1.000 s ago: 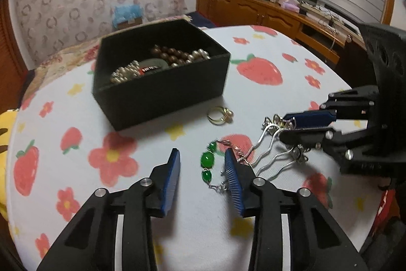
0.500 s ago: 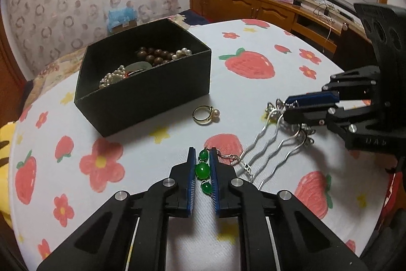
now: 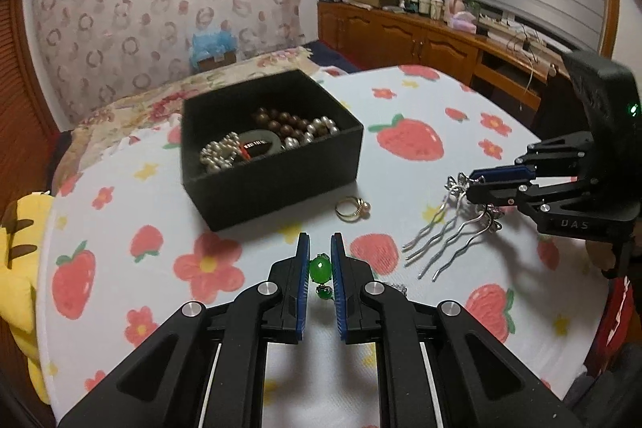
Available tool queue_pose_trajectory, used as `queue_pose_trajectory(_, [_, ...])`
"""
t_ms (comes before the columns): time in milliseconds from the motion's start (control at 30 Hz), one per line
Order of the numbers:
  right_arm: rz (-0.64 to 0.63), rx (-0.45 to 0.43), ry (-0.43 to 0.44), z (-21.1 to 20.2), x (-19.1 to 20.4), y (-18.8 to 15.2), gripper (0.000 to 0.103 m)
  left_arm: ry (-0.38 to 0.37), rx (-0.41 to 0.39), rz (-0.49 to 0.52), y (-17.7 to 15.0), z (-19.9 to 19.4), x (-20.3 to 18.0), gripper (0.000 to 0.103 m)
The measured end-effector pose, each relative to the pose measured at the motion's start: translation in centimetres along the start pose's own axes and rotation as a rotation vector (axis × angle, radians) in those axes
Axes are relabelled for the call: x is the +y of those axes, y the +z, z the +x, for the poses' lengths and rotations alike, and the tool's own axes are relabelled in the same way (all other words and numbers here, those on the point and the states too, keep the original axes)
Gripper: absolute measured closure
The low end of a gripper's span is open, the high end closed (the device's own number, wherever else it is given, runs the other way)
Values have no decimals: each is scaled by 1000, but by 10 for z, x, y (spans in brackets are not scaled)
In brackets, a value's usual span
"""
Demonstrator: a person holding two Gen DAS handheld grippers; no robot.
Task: Organize jewelry
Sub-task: 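Grasp the green-bead hairpin with the left tool while the right tool grasps the silver hairpins, then carry the hairpins over the black box with both tools and release them inside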
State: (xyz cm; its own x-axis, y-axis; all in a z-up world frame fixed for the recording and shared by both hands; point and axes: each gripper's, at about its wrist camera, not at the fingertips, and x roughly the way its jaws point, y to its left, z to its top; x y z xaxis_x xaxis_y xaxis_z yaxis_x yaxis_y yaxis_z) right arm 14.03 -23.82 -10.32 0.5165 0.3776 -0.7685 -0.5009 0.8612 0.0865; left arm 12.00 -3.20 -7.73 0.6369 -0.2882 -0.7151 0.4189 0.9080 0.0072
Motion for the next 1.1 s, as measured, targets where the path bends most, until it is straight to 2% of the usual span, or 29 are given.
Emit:
queue_pose_trajectory(300, [-3,-31,-1,-10,-2,7,88,12,-66,-19,14,-20,6,93])
queue_pose_trajectory(700, [-66,-73,-11,-16,12,37,91,46,-133,-37,35,-40,16,93])
queue_pose_trajectory(1100, [-124,-109,-49,-22,23,43,94,52,-144,-38,38,-45,20,93])
